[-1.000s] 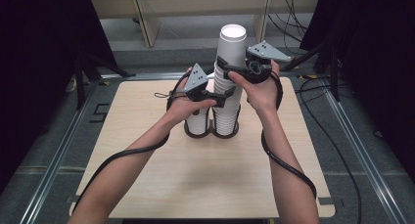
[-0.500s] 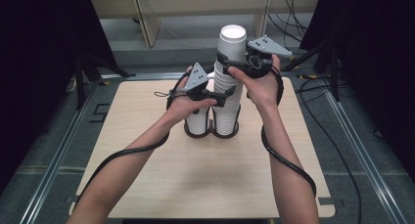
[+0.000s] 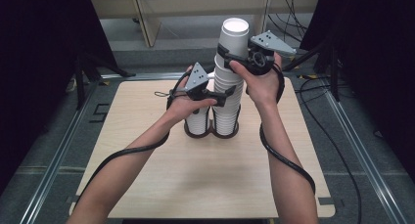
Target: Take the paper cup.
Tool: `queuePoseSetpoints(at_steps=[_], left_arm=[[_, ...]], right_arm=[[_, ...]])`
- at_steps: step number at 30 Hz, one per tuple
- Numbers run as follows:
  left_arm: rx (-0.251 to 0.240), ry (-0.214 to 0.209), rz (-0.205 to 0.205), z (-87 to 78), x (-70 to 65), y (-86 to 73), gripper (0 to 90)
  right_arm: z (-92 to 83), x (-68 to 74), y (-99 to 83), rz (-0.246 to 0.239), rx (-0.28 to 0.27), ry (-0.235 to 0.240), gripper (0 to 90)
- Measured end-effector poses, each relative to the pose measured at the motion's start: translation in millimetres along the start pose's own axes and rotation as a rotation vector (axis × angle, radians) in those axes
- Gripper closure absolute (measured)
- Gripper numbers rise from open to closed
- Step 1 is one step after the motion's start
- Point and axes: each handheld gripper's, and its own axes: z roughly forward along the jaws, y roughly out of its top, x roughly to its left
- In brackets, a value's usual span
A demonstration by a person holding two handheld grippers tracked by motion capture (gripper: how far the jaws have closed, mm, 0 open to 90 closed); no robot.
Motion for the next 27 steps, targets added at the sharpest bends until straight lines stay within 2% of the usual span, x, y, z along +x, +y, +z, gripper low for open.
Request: queuePoseSetpoints(at_steps=[1, 5, 6, 9, 10, 11, 15, 17, 18, 21, 25, 27], left_arm=[[0.0, 0.0, 0.0, 0.0, 0.0, 0.0, 3.0], [0.003, 0.001, 0.003, 0.1, 0.0, -0.2, 3.1], [0.003, 0.001, 0.004, 0.1, 0.1, -0.2, 3.1], [0.002, 0.001, 0.001, -0.1, 0.0, -0.3, 3.1], [0.005, 0.001, 0.004, -0.2, 0.3, -0.4, 3.1], [0.011, 0.002, 0.011, -0.5, 0.8, -0.3, 3.1], [0.014, 0.004, 0.016, -0.4, 0.7, -0.6, 3.2], [0.012, 0.004, 0.012, 0.1, 0.6, -0.9, 3.1], [0.012, 0.004, 0.01, 0.3, 0.6, -1.1, 3.2], [0.012, 0.005, 0.006, 0.4, 0.2, -1.3, 3.2], [0.011, 0.004, 0.008, 0.6, 0.4, -1.4, 3.3], [0.011, 0.003, 0.008, 0.5, 0.5, -1.3, 3.2]], right_arm=[[-0.7, 1.3, 0.6, 0.022, 0.004, 0.002, 19.5], [-2.0, -0.2, 3.3, 0.018, -0.034, 0.004, 19.8], [-2.6, 0.6, 4.2, 0.036, -0.039, 0.007, 19.8], [-4.1, 0.0, 7.8, 0.035, -0.069, 0.0, 19.8], [-4.6, 0.9, 8.8, 0.052, -0.073, 0.004, 19.8], [-4.5, -0.4, 9.6, 0.032, -0.093, -0.001, 19.8], [-7.9, 0.4, 15.9, 0.054, -0.114, -0.001, 19.9], [-9.3, -0.5, 18.8, 0.035, -0.134, -0.012, 19.9], [-10.1, 0.7, 20.3, 0.054, -0.137, -0.01, 19.9], [-10.7, -2.3, 23.5, 0.049, -0.165, -0.014, 20.0], [-13.3, -2.6, 26.9, 0.078, -0.193, -0.014, 20.2], [-14.7, -3.7, 28.1, 0.077, -0.208, -0.017, 20.2]])
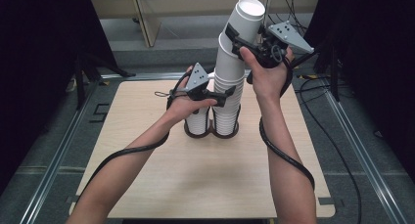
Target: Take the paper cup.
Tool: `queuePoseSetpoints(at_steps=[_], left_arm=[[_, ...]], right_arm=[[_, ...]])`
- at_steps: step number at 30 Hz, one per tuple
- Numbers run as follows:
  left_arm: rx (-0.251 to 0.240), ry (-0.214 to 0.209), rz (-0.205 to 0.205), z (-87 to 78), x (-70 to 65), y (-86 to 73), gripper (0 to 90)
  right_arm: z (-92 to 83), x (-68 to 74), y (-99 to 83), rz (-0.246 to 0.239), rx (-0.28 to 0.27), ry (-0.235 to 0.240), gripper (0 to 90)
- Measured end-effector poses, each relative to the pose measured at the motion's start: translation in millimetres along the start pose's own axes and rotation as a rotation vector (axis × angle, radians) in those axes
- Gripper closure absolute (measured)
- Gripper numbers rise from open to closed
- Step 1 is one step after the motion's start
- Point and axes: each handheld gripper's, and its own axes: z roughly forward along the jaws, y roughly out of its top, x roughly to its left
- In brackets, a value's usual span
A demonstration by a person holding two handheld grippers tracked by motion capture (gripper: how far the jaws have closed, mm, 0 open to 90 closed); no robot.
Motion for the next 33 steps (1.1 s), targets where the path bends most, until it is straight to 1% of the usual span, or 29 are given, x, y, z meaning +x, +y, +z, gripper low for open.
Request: queuePoseSetpoints(at_steps=[1, 2, 4, 5, 6, 7, 10, 11, 12, 13, 14, 15, 17, 18, 19, 20, 22, 24, 25, 28, 30, 31, 32, 33], left_arm=[[0.0, 0.001, 0.0, -0.1, -0.1, 0.0, 3.2], [0.0, 0.002, -0.001, -0.1, -0.2, 0.0, 3.3], [0.002, 0.002, 0.001, -0.2, -0.3, 0.1, 3.2], [0.002, 0.002, 0.0, -0.3, -0.2, 0.1, 3.3], [0.002, 0.003, 0.001, -0.3, -0.2, 0.1, 3.3], [0.003, 0.003, 0.001, -0.2, -0.2, 0.1, 3.3], [0.006, 0.003, 0.005, 0.0, 0.0, -0.3, 3.3], [0.006, 0.003, 0.003, 0.0, -0.1, -0.5, 3.2], [0.007, 0.004, 0.006, 0.0, -0.1, -0.7, 3.2], [0.007, 0.001, 0.004, 0.0, 0.1, -0.8, 3.2], [0.001, 0.002, -0.004, 0.1, -0.3, -1.0, 3.2], [0.001, 0.0, -0.004, 0.0, -0.2, -1.0, 3.1], [-0.001, 0.002, -0.009, -0.4, -0.5, -1.1, 3.1], [0.0, 0.003, -0.001, -1.1, -0.3, -1.0, 3.0], [-0.001, 0.002, -0.001, -1.7, -0.7, -0.8, 3.0], [0.0, 0.004, 0.002, -2.9, -1.1, -0.4, 2.8], [0.001, 0.007, 0.016, -6.2, -2.2, 0.6, 2.3], [0.0, 0.006, 0.028, -10.0, -2.9, 1.4, 1.9], [-0.002, 0.005, 0.022, -12.0, -3.4, 1.6, 1.8], [-0.006, 0.0, 0.034, -17.4, -3.7, 1.4, 1.5], [-0.01, -0.001, 0.036, -22.3, -4.6, 1.6, 1.2], [-0.012, -0.002, 0.042, -25.0, -5.1, 1.7, 1.1], [-0.013, -0.002, 0.043, -27.5, -5.6, 1.7, 1.0], [-0.01, -0.003, 0.046, -30.0, -5.8, 1.9, 0.9]], right_arm=[[-0.8, -0.4, 1.2, 0.001, -0.008, 0.0, 20.2], [-1.9, -0.2, 2.2, 0.013, -0.021, 0.002, 20.3], [-3.7, -1.1, 4.1, 0.016, -0.031, 0.002, 20.3], [-4.5, -0.8, 4.4, 0.027, -0.031, 0.003, 20.3], [-6.1, -1.3, 5.8, 0.015, -0.042, -0.001, 20.4], [-7.8, -0.2, 7.1, 0.021, -0.049, -0.002, 20.3], [-12.0, -1.3, 11.4, 0.013, -0.075, -0.006, 20.4], [-13.0, -1.0, 12.4, 0.021, -0.075, -0.007, 20.3], [-14.4, -1.8, 13.9, 0.014, -0.083, -0.009, 20.4], [-16.2, -2.2, 14.8, 0.017, -0.088, -0.006, 20.4], [-18.1, -2.4, 15.4, 0.021, -0.087, -0.012, 20.4], [-20.2, -3.2, 16.0, 0.017, -0.09, -0.011, 20.4], [-25.8, -4.5, 16.0, 0.024, -0.088, -0.016, 20.5], [-27.9, -5.8, 15.6, 0.019, -0.086, -0.021, 20.5], [-30.6, -6.8, 15.1, 0.024, -0.089, -0.02, 20.5], [-33.8, -7.7, 14.2, 0.04, -0.087, -0.023, 20.5], [-39.5, -10.4, 12.6, 0.042, -0.087, -0.032, 20.5], [-47.5, -13.1, 10.3, 0.057, -0.091, -0.041, 20.5], [-50.8, -15.0, 8.9, 0.056, -0.095, -0.042, 20.5], [-60.0, -19.3, 2.8, 0.08, -0.088, -0.054, 20.6], [-66.2, -22.4, -1.8, 0.086, -0.083, -0.067, 20.6], [-69.8, -23.6, -3.7, 0.096, -0.084, -0.071, 20.6], [-73.4, -25.0, -4.9, 0.1, -0.102, -0.071, 20.6], [-77.2, -26.0, -5.5, 0.094, -0.107, -0.078, 20.7]])
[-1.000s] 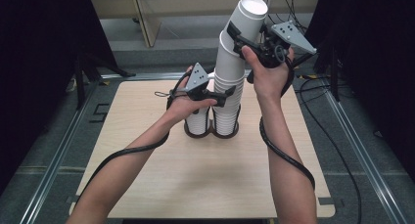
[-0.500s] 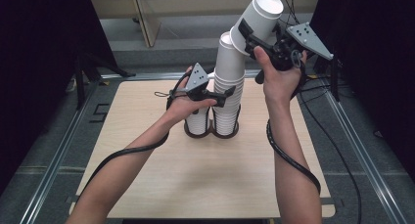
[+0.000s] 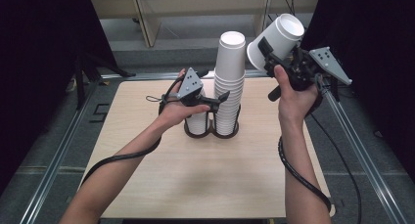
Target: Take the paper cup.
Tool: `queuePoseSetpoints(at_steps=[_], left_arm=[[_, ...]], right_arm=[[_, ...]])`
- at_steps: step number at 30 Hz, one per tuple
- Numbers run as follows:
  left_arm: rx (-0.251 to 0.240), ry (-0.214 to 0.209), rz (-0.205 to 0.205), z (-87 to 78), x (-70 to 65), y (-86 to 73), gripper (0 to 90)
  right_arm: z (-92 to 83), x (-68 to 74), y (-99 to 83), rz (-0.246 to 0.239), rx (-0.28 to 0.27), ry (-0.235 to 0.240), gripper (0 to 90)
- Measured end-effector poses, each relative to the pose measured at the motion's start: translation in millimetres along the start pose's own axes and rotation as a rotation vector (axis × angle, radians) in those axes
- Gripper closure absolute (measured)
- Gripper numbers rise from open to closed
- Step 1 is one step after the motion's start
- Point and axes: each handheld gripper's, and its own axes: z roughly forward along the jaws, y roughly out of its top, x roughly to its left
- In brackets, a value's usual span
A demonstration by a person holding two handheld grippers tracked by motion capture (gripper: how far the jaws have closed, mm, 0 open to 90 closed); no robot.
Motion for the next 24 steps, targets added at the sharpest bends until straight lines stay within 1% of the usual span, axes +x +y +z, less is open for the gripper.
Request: queuePoseSetpoints(at_steps=[2, 3, 4, 5, 6, 7, 8, 12, 15, 17, 18, 20, 21, 22, 23, 24], left_arm=[[-0.002, 0.001, 0.004, -3.9, 0.0, 0.3, 0.8], [-0.003, 0.002, 0.004, -5.8, -0.3, 0.4, 0.8], [-0.007, 0.0, 0.001, -7.5, -0.8, 0.5, 0.8], [-0.009, -0.002, -0.003, -9.1, -1.6, 0.2, 0.8], [-0.011, -0.003, -0.002, -10.5, -2.6, -0.1, 0.8], [-0.009, -0.004, -0.001, -12.3, -3.7, -0.5, 0.7], [-0.012, -0.007, -0.001, -13.7, -5.2, -1.1, 0.7], [-0.017, -0.018, 0.0, -21.0, -10.6, -3.3, 0.6], [-0.019, -0.023, 0.001, -26.9, -14.1, -6.0, 0.6], [-0.021, -0.029, 0.0, -32.4, -16.7, -8.8, 0.6], [-0.021, -0.031, 0.001, -34.9, -18.1, -10.1, 0.6], [-0.019, -0.035, 0.004, -40.1, -20.7, -13.4, 0.5], [-0.017, -0.036, 0.005, -42.8, -22.0, -15.2, 0.5], [-0.017, -0.039, 0.002, -45.3, -23.4, -17.1, 0.5], [-0.015, -0.043, 0.002, -47.7, -24.5, -19.1, 0.5], [-0.014, -0.044, 0.0, -50.1, -26.0, -21.3, 0.5]], right_arm=[[-5.3, -3.0, 0.0, -0.007, 0.0, -0.005, 20.7], [-7.5, -3.3, -0.5, 0.008, 0.0, -0.004, 20.7], [-9.6, -4.7, -1.2, 0.003, 0.011, -0.015, 20.7], [-11.4, -5.2, -2.5, 0.016, 0.012, -0.013, 20.7], [-13.2, -7.0, -3.9, 0.005, 0.017, -0.022, 20.7], [-15.1, -7.8, -5.5, 0.01, 0.025, -0.015, 20.7], [-17.2, -7.9, -7.5, 0.018, 0.031, -0.026, 20.7], [-25.5, -10.9, -17.8, 0.03, 0.047, -0.038, 20.7], [-32.1, -12.2, -26.9, 0.069, 0.058, -0.036, 20.8], [-37.9, -12.1, -34.5, 0.103, 0.072, -0.045, 20.8], [-40.1, -13.1, -38.8, 0.106, 0.071, -0.043, 20.7], [-45.4, -14.1, -47.4, 0.16, 0.099, -0.043, 20.7], [-47.6, -15.3, -52.1, 0.176, 0.11, -0.044, 20.7], [-49.7, -15.7, -57.1, 0.193, 0.11, -0.035, 20.7], [-51.9, -15.9, -61.9, 0.199, 0.122, -0.042, 20.7], [-54.2, -15.4, -66.8, 0.216, 0.129, -0.04, 20.7]])
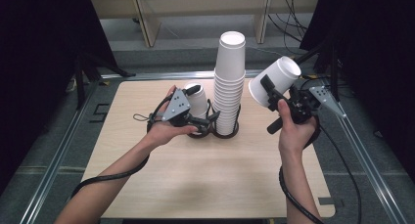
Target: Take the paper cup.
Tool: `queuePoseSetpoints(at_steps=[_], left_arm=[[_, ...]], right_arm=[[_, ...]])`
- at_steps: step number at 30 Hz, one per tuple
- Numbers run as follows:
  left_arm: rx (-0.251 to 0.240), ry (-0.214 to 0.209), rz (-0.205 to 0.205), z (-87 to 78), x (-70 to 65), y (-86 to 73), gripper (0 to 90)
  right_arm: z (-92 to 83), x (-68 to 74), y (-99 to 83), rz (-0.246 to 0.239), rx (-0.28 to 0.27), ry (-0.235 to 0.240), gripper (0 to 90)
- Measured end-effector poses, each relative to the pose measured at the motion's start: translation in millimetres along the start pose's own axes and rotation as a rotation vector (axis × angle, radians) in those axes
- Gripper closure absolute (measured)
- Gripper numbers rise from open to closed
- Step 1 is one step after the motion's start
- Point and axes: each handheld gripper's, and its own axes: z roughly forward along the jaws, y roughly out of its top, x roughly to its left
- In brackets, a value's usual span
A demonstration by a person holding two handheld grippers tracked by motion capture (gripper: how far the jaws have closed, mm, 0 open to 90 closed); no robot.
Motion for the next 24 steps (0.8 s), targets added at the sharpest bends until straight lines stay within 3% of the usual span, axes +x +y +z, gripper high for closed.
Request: queuePoseSetpoints(at_steps=[5, 10, 12, 14, 18, 24], left_arm=[[0.02, -0.013, -0.013, -11.7, -8.1, -16.3, 0.5], [0.04, -0.012, -0.023, -22.9, -14.0, -32.2, 0.4], [0.046, -0.003, -0.026, -27.9, -16.3, -37.0, 0.4], [0.049, -0.001, -0.026, -32.3, -18.3, -41.3, 0.4], [0.058, 0.002, -0.03, -40.0, -22.2, -50.9, 0.1], [0.07, 0.008, -0.057, -48.1, -26.2, -65.8, 0.0]], right_arm=[[-7.7, -3.5, -24.2, 0.05, 0.029, -0.017, 20.9], [-11.5, -6.3, -45.2, 0.061, 0.064, -0.027, 20.9], [-13.3, -5.1, -53.7, 0.088, 0.083, -0.03, 20.9], [-14.7, -6.0, -59.9, 0.077, 0.092, -0.035, 20.9], [-17.8, -4.9, -74.9, 0.126, 0.117, -0.036, 20.9], [-16.9, -3.9, -100.2, 0.141, 0.17, -0.021, 20.9]])
